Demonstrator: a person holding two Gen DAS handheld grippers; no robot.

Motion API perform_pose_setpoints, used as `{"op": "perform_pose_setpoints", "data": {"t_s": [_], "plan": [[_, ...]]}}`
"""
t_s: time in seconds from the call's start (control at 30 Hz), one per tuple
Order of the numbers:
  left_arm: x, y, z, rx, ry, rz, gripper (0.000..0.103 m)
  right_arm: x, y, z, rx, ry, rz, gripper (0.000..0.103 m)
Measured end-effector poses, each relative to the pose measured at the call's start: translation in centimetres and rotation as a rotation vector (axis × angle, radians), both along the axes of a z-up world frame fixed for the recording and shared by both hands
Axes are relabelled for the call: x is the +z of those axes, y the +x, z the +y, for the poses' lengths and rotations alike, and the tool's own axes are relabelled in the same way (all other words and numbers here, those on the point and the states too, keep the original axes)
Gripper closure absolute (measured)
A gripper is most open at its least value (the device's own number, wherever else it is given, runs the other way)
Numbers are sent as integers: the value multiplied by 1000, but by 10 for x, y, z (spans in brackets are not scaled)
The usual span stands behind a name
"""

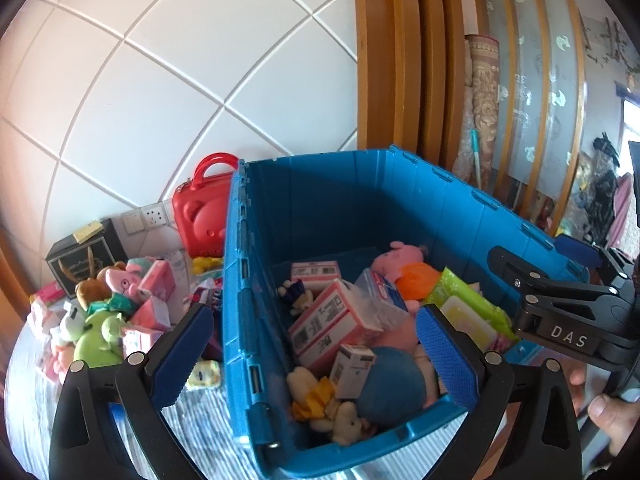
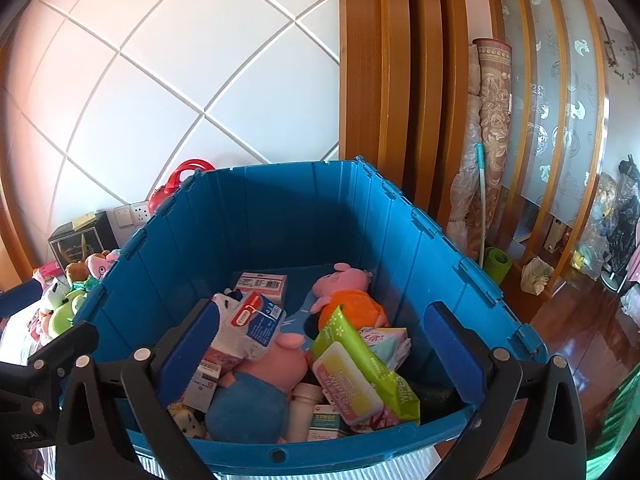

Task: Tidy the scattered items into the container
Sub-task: 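Withdraw both tools from the crate back over the table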

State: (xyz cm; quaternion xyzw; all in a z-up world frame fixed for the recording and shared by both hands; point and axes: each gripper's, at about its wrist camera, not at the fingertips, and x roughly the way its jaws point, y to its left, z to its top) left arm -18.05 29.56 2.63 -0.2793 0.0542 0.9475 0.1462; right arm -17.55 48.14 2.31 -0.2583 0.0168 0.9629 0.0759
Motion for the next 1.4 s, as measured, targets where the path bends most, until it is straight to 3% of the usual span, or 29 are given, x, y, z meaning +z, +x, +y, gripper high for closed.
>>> {"op": "perform_pose_setpoints", "data": {"t_s": [0.4,0.77,1.07,1.27,1.4], "plan": [[-3,21,-80,2,30,5,0,10,21,-78,-13,21,32,0],[-36,30,-222,147,6,-40,0,2,22,-218,113,37,49,0],[-93,25,-338,374,-4,-174,0,-38,-3,-338,367,42,-44,0],[-136,20,-389,519,-13,-270,0,-86,-32,-375,485,2,-159,0],[-165,12,-415,598,-30,-325,0,-123,-60,-378,502,-23,-247,0]]}}
